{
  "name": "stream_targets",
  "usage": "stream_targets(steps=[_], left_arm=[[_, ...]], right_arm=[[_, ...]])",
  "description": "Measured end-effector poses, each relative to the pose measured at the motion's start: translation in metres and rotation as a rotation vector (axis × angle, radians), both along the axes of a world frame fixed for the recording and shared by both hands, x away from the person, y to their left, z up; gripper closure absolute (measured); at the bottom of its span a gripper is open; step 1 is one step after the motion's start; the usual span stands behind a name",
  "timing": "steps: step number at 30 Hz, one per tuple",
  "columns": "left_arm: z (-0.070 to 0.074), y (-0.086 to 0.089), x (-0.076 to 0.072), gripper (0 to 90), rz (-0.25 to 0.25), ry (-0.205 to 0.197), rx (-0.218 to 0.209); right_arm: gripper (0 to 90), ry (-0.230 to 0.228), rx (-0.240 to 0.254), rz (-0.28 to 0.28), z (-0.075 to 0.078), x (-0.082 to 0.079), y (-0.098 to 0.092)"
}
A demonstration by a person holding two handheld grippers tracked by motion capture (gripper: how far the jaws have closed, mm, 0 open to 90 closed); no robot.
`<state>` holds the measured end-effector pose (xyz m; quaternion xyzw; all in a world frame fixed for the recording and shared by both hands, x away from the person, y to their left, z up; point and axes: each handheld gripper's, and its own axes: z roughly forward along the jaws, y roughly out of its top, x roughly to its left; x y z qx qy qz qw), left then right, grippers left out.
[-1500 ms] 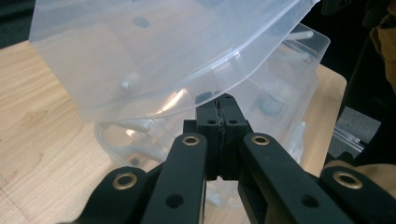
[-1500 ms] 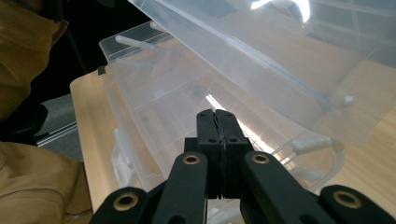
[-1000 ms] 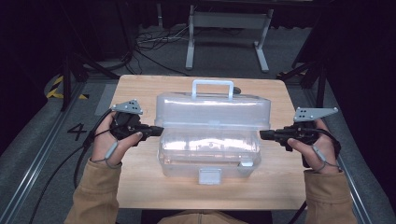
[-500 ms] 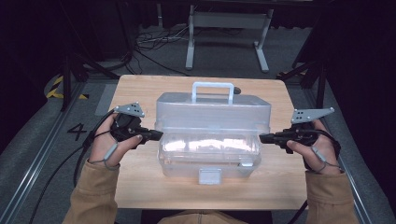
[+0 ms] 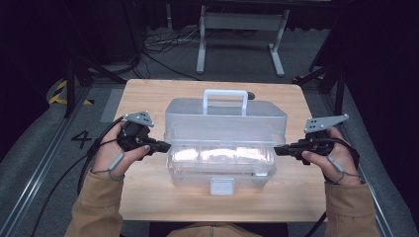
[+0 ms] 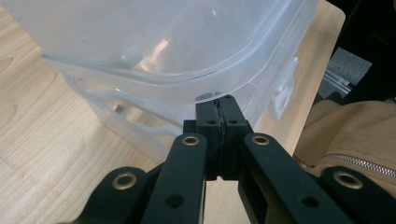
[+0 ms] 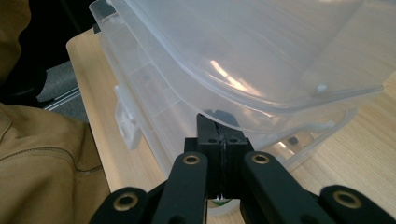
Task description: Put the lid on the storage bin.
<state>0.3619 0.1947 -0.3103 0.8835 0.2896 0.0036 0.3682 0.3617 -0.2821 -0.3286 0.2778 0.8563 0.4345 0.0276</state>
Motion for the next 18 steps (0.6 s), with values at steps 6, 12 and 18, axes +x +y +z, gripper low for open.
stream_targets(steps=[6,12,18], left_arm=[[-0.0013,-0.0009,-0.0004,89.8,-0.01,0.016,0.023],[-0.0026,-0.0007,-0.0011,89.7,-0.017,0.026,0.044],[-0.0037,-0.0007,-0.0019,89.6,-0.03,0.04,0.072]], right_arm=[[90.0,0.015,-0.031,0.006,-0.0013,-0.0005,0.001],[90.0,0.033,-0.055,0.012,-0.0021,-0.001,0.001],[90.0,0.044,-0.094,0.008,-0.0021,-0.003,0.0003]])
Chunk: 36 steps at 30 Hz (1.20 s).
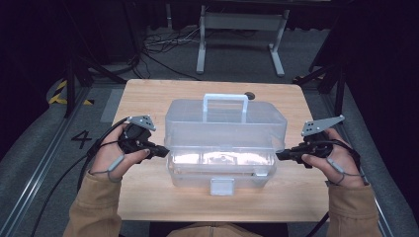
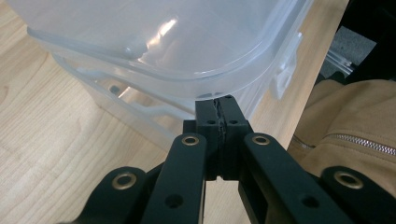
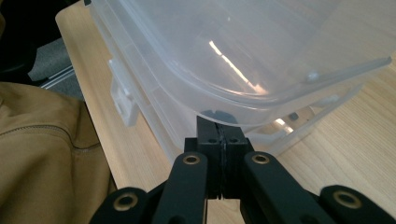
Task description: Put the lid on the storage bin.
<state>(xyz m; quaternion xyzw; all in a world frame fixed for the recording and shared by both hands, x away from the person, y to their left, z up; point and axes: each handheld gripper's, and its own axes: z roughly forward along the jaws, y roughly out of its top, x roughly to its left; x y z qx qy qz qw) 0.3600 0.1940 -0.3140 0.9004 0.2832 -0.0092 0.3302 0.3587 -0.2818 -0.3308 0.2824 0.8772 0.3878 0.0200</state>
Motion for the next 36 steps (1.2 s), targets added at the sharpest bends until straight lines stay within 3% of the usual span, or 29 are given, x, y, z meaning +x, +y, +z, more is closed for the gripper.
stream_targets(steps=[12,36], left_arm=[[-0.002,-0.001,-0.002,89.5,-0.021,0.022,0.042],[-0.012,-0.007,-0.001,89.2,-0.094,0.074,0.144]], right_arm=[[90.0,0.023,-0.073,0.018,-0.002,-0.002,0.003],[90.0,0.078,-0.17,0.063,-0.011,-0.002,0.008]])
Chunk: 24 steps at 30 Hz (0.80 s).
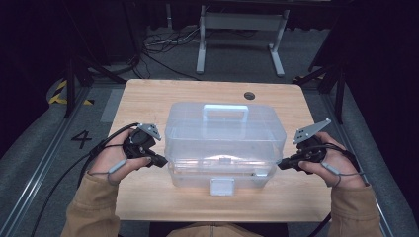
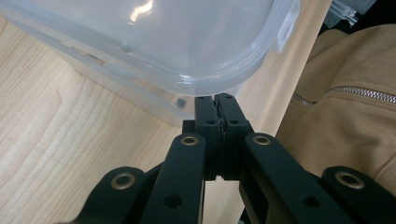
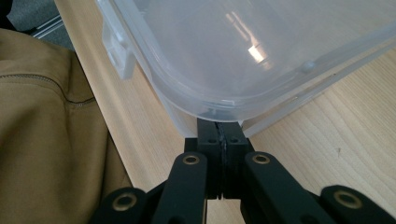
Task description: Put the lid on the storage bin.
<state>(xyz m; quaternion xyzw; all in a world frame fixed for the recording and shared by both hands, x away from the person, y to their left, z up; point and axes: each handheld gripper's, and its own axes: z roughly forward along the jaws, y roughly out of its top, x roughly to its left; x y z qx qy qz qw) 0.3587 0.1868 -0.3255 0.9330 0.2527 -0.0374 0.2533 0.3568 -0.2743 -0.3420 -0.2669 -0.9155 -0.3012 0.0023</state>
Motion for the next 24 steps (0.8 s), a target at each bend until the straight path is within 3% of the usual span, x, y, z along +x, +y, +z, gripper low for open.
stream_targets(steps=[24], left_arm=[[-0.009,-0.005,0.002,88.6,-0.044,0.041,0.065]], right_arm=[[90.0,0.059,-0.059,0.032,-0.01,0.003,0.005]])
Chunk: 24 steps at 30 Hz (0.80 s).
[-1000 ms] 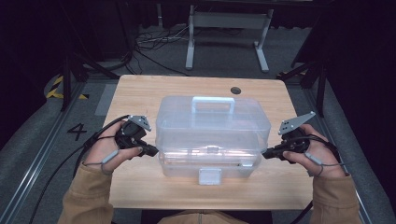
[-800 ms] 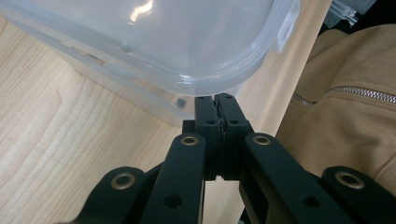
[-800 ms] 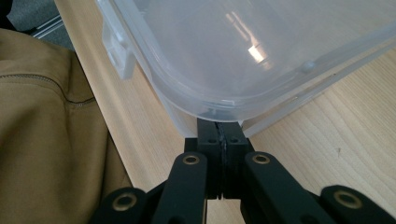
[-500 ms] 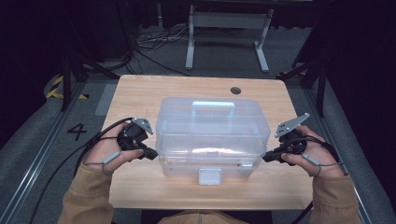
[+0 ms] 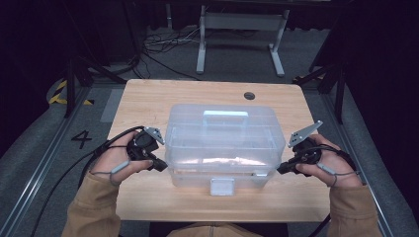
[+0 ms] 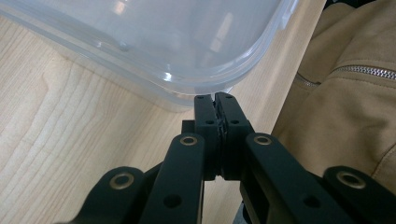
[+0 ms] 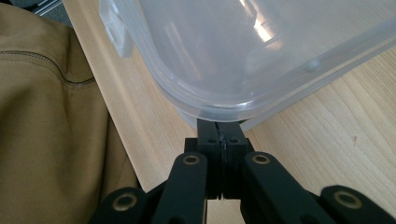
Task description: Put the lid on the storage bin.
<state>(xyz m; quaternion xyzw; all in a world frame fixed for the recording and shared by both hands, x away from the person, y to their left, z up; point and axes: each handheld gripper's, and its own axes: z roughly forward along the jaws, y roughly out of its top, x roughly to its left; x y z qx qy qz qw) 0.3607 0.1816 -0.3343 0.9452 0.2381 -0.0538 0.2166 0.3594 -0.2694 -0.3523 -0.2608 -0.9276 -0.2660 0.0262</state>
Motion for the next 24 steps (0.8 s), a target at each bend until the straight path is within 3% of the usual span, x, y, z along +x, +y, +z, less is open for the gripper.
stream_targets(steps=[22,24], left_arm=[[-0.0077,-0.0052,0.0015,88.4,-0.033,0.026,0.065],[-0.0077,-0.0053,0.001,88.7,-0.039,0.022,0.056]], right_arm=[[90.0,0.039,-0.048,0.017,-0.0062,0.0007,0.0027],[90.0,0.045,-0.06,0.023,-0.0072,0.0008,0.0028]])
